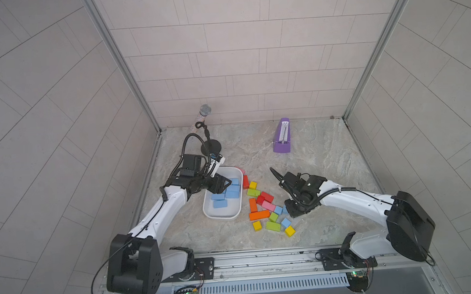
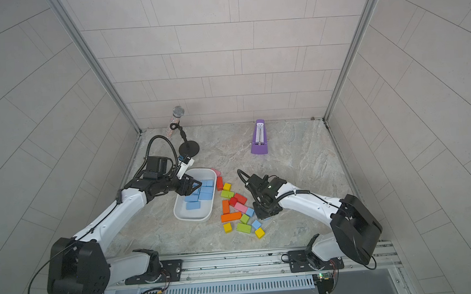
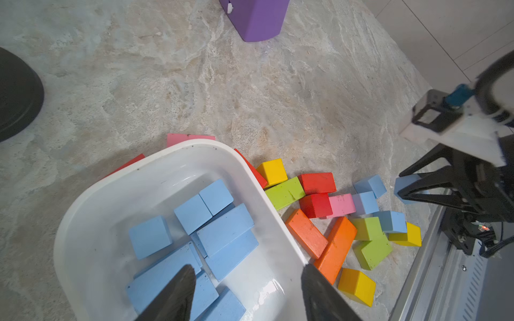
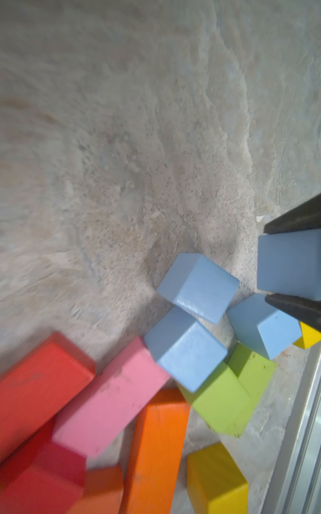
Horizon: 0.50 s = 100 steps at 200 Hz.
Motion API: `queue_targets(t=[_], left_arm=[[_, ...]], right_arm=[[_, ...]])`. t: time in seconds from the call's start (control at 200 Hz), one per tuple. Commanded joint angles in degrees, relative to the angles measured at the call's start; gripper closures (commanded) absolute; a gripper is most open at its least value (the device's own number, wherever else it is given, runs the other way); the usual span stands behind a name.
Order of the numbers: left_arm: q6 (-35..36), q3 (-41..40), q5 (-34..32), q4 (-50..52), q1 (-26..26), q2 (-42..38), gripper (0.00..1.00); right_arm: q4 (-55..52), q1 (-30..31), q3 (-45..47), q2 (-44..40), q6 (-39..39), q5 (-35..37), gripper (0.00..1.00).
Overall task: Pick out the blue building blocks
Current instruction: Pick up the building block from the center of the board, then place the building block in the storage box.
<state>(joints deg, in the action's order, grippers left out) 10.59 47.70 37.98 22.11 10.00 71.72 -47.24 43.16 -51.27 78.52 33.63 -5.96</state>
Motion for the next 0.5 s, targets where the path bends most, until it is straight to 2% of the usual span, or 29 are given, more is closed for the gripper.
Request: queue_targets(t=[0.0,0.12,0.255,0.495], left_arm=[[-3.32,0.32,-1.41,-1.11,-2.82,-0.26,0.34],[-6.33,0.42,-3.88,-1.63,-6.97,-0.78,0.33],[-11.02,-0.06,-9.80,-3.29,-12.15,-1.22,0.29],[-15.91,-0.36,-6.90,-4.18,-22.83,-1.08,0.29]], right_arm=[[-3.47,1.91,-5.22,-1.15,-0.57,4.00,0.79],[-2.37,5.27,-13.93,3.13,-4.45,5.35,0.80],[-1.10,9.75,-26.42,12.48,-10.78,5.55,0.82],[-2.36,16.34,-49.98,32.29,-20.57,3.60,0.82]])
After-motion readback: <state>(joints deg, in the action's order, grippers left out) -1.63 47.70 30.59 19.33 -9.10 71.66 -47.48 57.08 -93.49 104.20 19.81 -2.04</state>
